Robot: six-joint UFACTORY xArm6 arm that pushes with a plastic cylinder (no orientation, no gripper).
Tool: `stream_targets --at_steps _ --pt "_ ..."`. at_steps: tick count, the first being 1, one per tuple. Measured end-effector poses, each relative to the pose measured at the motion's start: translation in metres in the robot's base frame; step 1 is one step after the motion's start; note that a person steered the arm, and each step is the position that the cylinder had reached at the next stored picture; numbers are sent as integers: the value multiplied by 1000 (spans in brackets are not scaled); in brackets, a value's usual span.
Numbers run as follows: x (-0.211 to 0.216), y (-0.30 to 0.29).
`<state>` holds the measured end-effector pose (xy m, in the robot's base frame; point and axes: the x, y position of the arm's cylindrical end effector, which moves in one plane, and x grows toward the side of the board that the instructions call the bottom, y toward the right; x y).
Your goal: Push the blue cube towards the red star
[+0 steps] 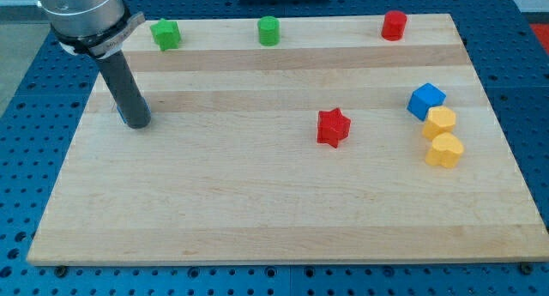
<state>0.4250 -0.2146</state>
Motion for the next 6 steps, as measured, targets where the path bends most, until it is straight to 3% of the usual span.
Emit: stream_targets --at_steps 3,6 --pt "0 -1" --pt "83 14"
